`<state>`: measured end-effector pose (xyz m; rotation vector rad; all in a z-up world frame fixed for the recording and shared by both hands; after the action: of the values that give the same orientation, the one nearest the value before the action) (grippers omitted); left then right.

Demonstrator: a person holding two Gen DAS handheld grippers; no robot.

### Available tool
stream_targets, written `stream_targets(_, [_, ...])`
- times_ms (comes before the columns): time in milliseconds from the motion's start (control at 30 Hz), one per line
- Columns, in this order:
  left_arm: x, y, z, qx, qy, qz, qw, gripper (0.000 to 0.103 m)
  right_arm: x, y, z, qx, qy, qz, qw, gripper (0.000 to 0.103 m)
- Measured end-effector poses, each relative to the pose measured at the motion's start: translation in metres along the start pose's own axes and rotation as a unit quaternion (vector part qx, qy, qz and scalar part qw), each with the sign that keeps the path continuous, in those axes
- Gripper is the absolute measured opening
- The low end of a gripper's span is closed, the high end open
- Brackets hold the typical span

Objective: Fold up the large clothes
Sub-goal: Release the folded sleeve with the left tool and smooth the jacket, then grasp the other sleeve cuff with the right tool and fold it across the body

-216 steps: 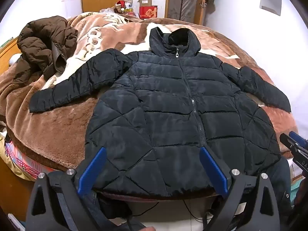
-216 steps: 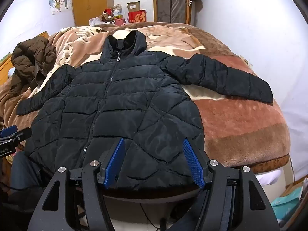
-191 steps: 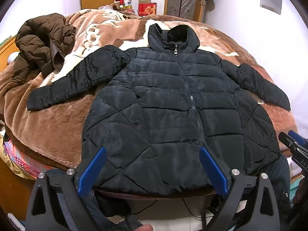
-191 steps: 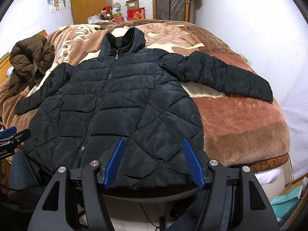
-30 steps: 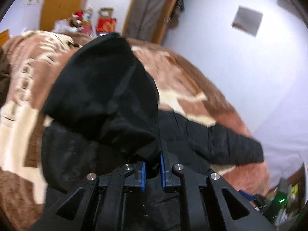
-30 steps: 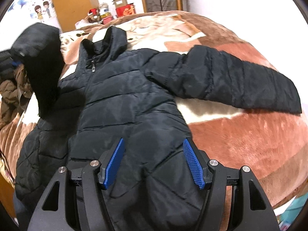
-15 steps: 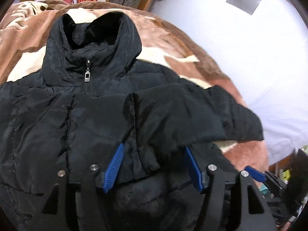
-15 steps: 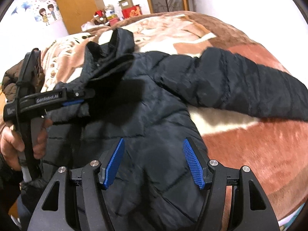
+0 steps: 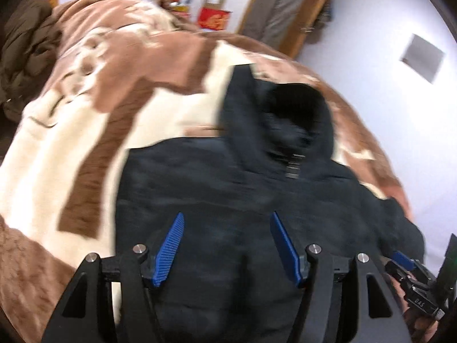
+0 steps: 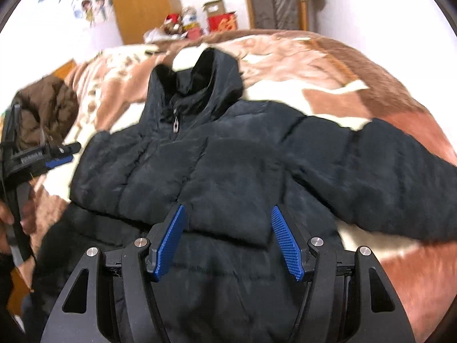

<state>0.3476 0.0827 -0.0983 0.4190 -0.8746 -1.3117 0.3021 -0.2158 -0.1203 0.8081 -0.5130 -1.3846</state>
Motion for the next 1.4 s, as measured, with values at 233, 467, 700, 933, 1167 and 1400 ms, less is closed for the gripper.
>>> stream_targets(233, [-0.042,-0.022,-0.052,-0.036,0.032,0.036,0.9982,0.059,0.028,-0.006,-0.085,-0.055,-0.031,-0.017,0.998,0.061])
stream_targets(467, [-0.043,-0.034,-0.065,-0.036,0.036,0.017,0.9985,0.060,0.034,-0.009,-0.099,-0.060,-0.030,-0.022,0.998,0.061])
stream_targets(700, [-0.034,-0.024,-0.008,-0.020,0.030,0.005,0.9993,0.059,0.033,-0.002,-0.036,-0.033,-0.034,-0.038,0.998,0.061])
stream_targets(933, [-0.012,-0.054,0.086,0.005,0.022,-0.024,0.9995,0.059,0.033,-0.029,0.057,0.003,-0.032,-0.070,0.997,0.061])
stream_targets(1167, [0.019,-0.089,0.172,0.021,0.015,-0.011,0.9996,0.059,0.030,-0.044,0.142,0.043,-0.014,-0.096,0.994,0.061])
stream_targets(1400, [0.085,-0.104,0.228,0.040,-0.027,-0.037,0.9982,0.059,0.032,-0.057,0.203,0.063,0.000,-0.095,0.993,0.061])
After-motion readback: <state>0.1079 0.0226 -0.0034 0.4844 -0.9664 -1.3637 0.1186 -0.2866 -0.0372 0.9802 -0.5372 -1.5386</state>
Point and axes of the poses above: each gripper's, at about its wrist camera, not at the fingertips, and z roughly against the way its jaws point, x to its right, y to its top, the point moved 7 cm from there along -z, roughly the way its jaws point, and after that the axes turned 10 degrees about x, right-handed, at the moved point
